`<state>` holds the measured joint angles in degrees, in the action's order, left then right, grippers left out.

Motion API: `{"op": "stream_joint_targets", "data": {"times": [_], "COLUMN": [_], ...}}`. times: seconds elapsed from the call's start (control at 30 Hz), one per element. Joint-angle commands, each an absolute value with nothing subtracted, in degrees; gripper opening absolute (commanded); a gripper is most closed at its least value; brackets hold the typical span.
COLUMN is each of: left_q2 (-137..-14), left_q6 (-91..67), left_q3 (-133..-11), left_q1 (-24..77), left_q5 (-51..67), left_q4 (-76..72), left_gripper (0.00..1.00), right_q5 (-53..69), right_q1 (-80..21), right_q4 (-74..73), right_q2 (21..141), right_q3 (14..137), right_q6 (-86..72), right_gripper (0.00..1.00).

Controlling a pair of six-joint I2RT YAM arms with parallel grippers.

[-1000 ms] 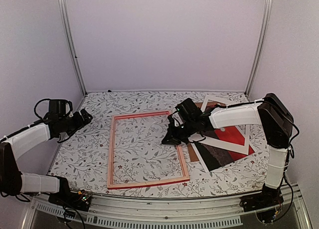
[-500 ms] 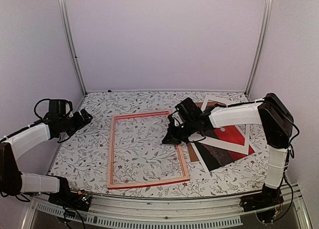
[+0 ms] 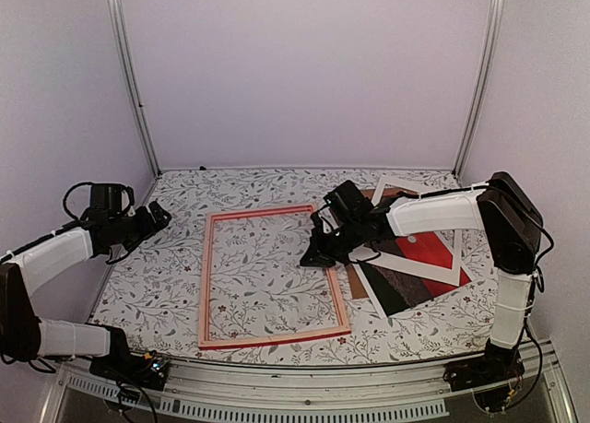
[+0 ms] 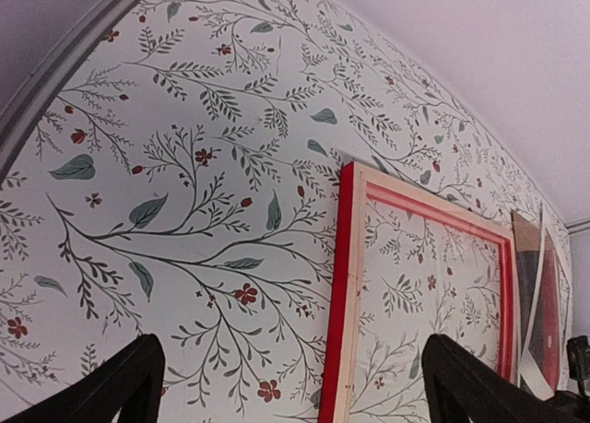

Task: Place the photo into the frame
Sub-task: Place the glass panel at the frame body.

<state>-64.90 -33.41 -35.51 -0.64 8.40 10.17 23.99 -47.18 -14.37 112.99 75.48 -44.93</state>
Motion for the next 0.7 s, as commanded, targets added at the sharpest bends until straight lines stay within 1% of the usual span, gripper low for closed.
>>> {"op": "stream_joint_targets", "data": {"times": [0.0,0.67], "left_q2": [-64.9,-64.8], "left_q6": [-32.7,-32.7], "left_q3": [-35.8,-35.9], "left_q1": [-0.2,-0.2], "left_q5": [8.3,8.2], "left_q4": [9.6,9.5], "left_gripper": [1.00,1.00], "right_q5": [22.5,22.2], "right_q1": [-47.1,-47.7], "right_q4": [-14.7,-14.1], "right_q2": [111.4,111.1], "right_q3": [76.3,75.3], "right_q6": [-44.4,-45.4], "right_gripper": [0.00,0.00]}}
